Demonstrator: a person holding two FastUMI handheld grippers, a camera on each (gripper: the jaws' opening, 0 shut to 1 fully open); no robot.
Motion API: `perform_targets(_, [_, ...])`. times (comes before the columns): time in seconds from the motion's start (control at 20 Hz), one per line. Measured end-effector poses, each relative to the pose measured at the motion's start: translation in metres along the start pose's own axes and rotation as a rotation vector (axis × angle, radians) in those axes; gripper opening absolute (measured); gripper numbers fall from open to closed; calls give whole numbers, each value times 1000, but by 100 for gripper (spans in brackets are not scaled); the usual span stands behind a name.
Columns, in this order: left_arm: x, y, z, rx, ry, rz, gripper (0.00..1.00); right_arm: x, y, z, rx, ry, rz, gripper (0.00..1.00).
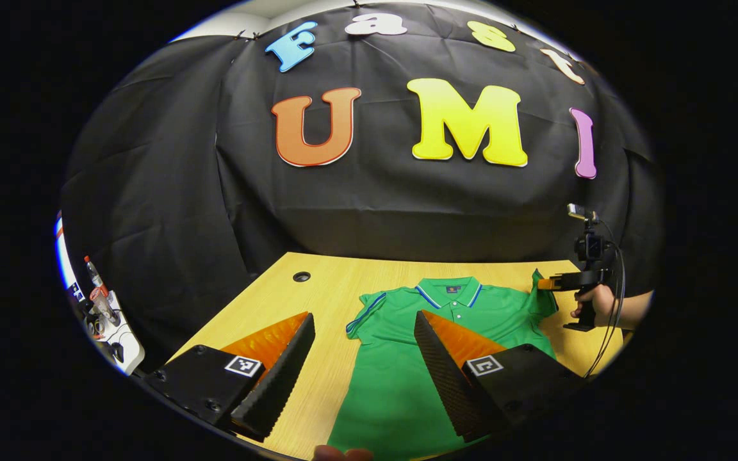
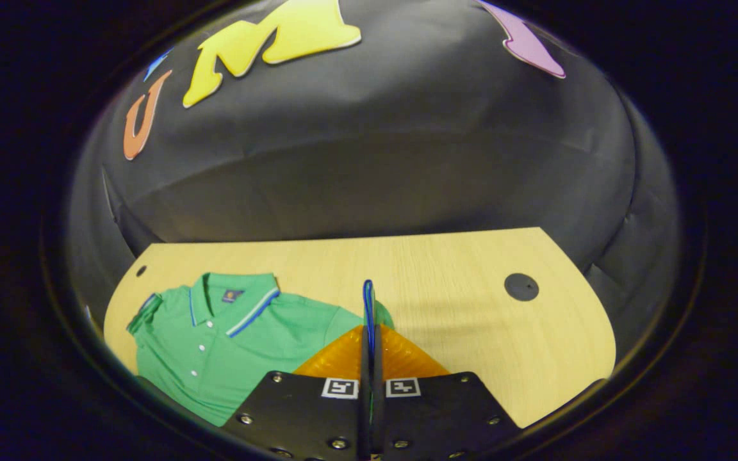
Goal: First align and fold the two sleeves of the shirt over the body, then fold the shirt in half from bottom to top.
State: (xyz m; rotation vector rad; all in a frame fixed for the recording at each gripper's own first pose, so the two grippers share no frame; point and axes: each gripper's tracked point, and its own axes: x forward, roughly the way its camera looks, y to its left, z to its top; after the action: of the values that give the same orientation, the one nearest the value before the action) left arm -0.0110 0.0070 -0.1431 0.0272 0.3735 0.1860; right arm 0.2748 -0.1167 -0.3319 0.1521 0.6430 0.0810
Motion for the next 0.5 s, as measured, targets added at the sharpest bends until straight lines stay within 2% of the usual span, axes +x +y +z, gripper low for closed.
perform_targets(0.25, [-4,9,4,-5,-19,2,100,-26,53,13,-12,-19,74,1])
perform_targets(0.5, [-8,26,7,-25,-38,18,100,-39,117,3,-69,6,127,1])
